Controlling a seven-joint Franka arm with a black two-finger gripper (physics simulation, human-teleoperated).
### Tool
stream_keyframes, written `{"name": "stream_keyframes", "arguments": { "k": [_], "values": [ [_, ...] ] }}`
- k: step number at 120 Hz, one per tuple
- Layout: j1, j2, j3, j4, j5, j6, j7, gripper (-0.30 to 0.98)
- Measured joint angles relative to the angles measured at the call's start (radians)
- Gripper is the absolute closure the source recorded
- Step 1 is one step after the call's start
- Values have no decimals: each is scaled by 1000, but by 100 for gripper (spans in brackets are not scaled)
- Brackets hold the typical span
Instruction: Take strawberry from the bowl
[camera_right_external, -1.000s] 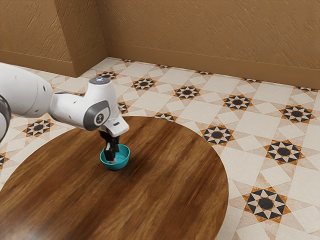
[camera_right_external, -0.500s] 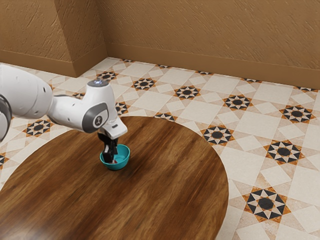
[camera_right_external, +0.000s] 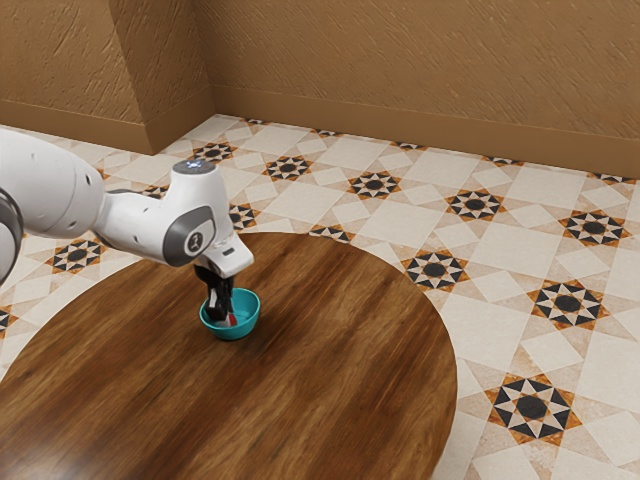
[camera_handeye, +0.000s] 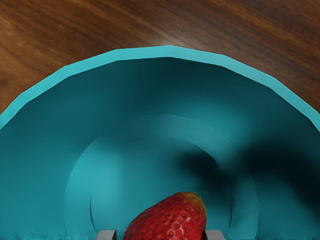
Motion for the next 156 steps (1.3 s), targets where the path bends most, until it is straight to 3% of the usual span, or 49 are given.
{"name": "stream_keyframes", "arguments": {
  "k": [36,50,71,100,124,136,156],
  "values": [
    [1,-8,1,-1,9,8,-38,66],
    [-7,-68,0,-44,16,11,-58,68],
    [-98,-225,-33,-148,22,13,-108,68],
    [-233,-209,-64,-150,24,15,-195,66],
    [-247,-214,-92,-150,13,11,-247,31],
    [-257,-319,-90,-117,8,-12,-316,19],
    [-272,-428,-64,369,0,-401,-612,9]
  ]
}}
